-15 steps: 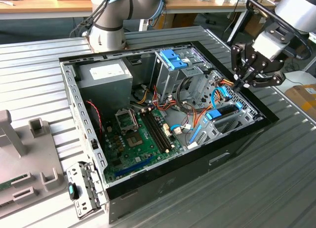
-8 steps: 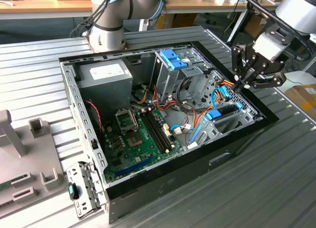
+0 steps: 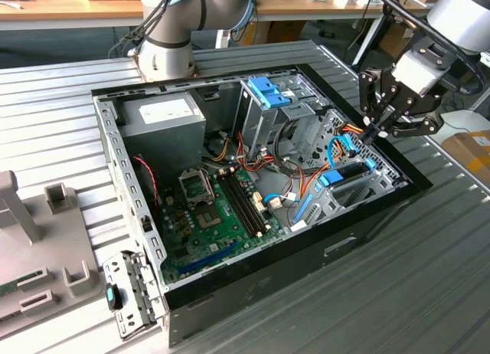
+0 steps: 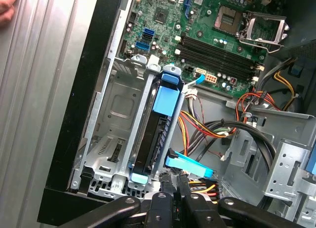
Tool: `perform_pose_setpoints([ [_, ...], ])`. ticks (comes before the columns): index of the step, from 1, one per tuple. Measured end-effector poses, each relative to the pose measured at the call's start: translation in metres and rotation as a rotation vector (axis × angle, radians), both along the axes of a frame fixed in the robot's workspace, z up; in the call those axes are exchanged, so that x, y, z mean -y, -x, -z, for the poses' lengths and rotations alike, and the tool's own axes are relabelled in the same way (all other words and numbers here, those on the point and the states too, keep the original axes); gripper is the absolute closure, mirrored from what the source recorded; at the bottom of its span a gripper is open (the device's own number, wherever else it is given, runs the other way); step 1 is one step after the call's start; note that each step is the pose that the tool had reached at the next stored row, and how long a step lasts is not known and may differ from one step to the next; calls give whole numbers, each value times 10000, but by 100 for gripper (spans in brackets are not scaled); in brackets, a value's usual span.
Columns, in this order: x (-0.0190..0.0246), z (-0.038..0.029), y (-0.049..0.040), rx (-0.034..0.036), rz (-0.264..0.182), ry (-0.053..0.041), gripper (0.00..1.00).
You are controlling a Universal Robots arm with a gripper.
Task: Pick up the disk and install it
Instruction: 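Insert the first disk wire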
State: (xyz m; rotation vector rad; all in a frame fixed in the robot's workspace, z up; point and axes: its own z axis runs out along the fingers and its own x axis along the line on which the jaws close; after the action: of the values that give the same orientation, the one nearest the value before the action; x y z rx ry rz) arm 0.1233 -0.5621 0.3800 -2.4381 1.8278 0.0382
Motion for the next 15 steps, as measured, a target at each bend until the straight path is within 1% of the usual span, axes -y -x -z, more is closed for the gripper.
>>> perform_pose_setpoints([
  [6, 0, 0, 0, 0, 0, -1, 84],
  [8, 16, 0, 0, 0, 1, 1, 84],
  [15, 21, 0, 0, 0, 0, 0, 84],
])
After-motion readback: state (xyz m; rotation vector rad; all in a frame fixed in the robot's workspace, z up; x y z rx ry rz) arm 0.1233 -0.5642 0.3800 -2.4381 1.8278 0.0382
